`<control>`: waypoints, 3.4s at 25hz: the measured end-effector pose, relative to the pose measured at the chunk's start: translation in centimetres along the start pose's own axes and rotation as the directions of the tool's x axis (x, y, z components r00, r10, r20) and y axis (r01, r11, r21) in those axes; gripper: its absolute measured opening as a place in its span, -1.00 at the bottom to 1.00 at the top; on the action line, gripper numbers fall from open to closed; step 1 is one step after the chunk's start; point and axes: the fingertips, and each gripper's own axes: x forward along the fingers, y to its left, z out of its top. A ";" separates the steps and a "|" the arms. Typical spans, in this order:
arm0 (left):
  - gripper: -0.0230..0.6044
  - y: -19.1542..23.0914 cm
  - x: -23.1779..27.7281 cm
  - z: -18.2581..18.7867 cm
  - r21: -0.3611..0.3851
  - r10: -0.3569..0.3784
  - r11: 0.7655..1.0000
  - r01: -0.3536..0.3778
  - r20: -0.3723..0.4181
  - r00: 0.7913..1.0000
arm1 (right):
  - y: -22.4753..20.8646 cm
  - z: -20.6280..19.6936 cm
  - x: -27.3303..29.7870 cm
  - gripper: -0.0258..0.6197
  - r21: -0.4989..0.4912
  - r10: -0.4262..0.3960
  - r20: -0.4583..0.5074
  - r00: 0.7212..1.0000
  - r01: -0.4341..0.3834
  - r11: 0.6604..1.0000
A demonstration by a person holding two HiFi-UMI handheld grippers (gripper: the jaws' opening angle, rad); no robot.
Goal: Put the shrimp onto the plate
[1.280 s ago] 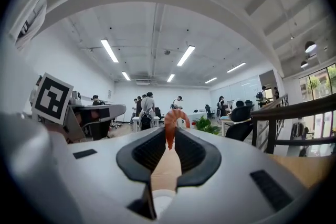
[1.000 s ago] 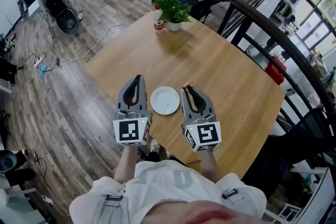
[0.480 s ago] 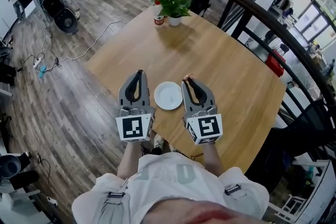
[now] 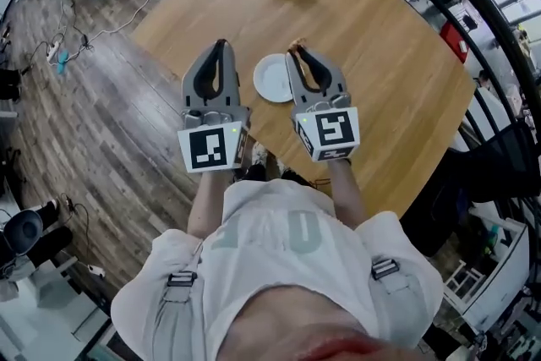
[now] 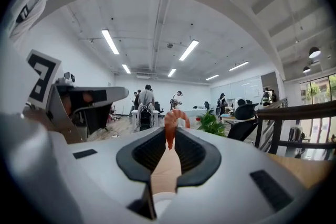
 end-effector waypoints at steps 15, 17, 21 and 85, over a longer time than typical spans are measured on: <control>-0.90 0.4 -1.3 -4.9 -0.027 0.042 0.999 -0.044 -0.097 0.994 | 0.6 -18.9 3.9 -0.73 0.007 0.065 -0.462 0.885 -0.070 0.998; -0.91 0.5 -1.7 -5.3 -0.033 0.054 0.998 -0.058 -0.108 0.993 | 0.6 -20.9 3.8 -0.73 0.001 0.065 -0.523 0.850 -0.075 0.997; -0.91 0.8 -2.0 -5.9 -0.039 0.060 0.997 -0.065 -0.118 0.991 | 0.7 -24.4 3.9 -0.73 0.006 0.080 -0.635 0.768 -0.098 0.995; -0.91 -2.0 0.1 -4.4 -0.068 -0.071 0.996 0.065 -0.078 0.994 | 0.3 0.9 -1.1 -0.86 -0.046 -0.095 0.095 0.991 0.100 0.994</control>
